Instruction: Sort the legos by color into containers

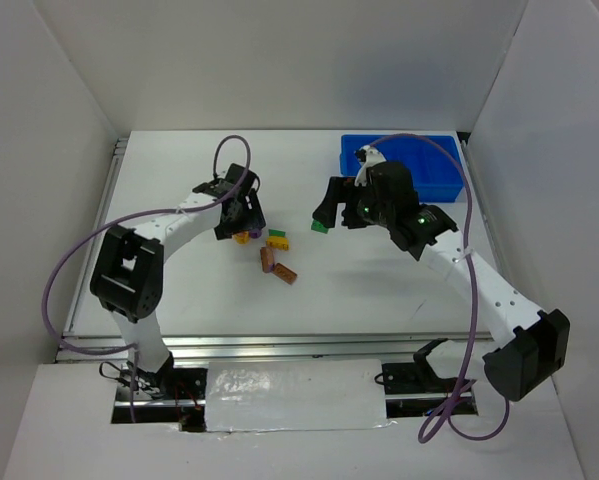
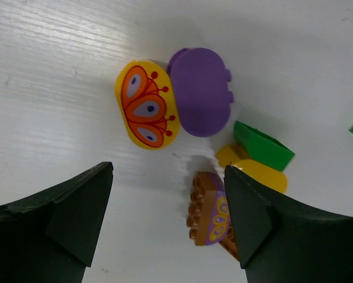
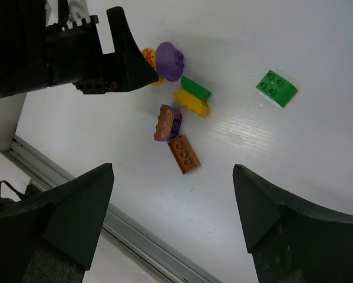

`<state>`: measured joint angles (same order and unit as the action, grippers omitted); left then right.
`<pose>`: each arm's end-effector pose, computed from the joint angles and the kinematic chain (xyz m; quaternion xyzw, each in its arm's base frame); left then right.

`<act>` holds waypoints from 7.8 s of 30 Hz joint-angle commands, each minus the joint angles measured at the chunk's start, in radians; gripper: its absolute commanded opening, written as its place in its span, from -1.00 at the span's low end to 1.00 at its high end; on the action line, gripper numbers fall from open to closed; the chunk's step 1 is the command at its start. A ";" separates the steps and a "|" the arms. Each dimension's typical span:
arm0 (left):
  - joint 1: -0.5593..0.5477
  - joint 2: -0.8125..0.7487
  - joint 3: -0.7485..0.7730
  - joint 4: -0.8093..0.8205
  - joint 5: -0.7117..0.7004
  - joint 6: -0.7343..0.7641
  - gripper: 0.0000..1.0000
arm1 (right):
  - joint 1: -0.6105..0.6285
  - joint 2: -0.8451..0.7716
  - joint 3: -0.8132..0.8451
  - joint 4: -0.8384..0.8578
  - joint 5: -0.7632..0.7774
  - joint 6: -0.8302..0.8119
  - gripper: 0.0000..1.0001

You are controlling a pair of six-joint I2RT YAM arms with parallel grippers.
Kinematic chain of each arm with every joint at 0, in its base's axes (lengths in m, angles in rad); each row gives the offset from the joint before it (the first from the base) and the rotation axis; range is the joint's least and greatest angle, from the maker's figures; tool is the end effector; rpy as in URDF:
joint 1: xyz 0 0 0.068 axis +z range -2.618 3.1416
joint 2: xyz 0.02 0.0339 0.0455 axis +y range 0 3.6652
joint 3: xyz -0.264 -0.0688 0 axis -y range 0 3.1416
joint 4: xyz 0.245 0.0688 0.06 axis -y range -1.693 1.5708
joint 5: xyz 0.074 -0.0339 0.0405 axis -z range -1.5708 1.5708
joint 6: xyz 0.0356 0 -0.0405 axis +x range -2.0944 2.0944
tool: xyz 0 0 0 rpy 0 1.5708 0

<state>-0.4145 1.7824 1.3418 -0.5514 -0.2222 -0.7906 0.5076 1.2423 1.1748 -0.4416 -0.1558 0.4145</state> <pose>0.3529 -0.1467 0.2304 -0.2091 0.9298 -0.0732 0.2939 0.2408 0.1403 0.3535 -0.0794 0.8570 0.2847 0.4222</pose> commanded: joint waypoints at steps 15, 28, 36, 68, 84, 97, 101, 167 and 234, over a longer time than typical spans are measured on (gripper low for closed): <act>0.008 0.178 0.164 -0.051 -0.040 -0.024 0.99 | 0.006 -0.003 -0.026 0.049 -0.013 -0.048 0.79; 0.008 0.285 0.250 -0.133 -0.120 -0.076 0.99 | 0.005 -0.007 -0.047 0.067 -0.027 -0.062 0.79; 0.003 0.269 0.263 -0.165 -0.141 -0.079 0.99 | 0.006 -0.003 -0.053 0.078 -0.045 -0.063 0.79; -0.004 0.284 0.185 -0.128 -0.154 -0.068 0.99 | 0.005 0.022 -0.064 0.099 -0.080 -0.059 0.79; -0.006 0.262 0.135 -0.087 -0.131 -0.070 -0.40 | 0.005 0.036 -0.073 0.112 -0.091 -0.057 0.78; -0.004 -0.009 0.083 -0.062 -0.095 -0.094 -1.00 | 0.005 0.025 -0.135 0.217 -0.140 -0.022 0.79; -0.017 -0.133 0.034 -0.025 -0.020 -0.128 -1.00 | 0.006 -0.013 -0.231 0.433 -0.215 0.126 0.79; -0.274 -0.586 -0.090 0.102 0.061 -0.343 0.11 | 0.451 0.030 -0.455 1.310 0.507 0.096 -1.00; -0.264 -0.911 -0.414 0.872 0.752 -0.036 0.99 | 0.212 -0.389 -0.452 0.998 -0.200 0.305 -1.00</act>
<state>-0.6827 0.8680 0.9283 0.1490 0.4297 -0.7887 0.7258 0.8436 0.7074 0.4427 -0.2337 0.6678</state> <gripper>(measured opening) 0.995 0.441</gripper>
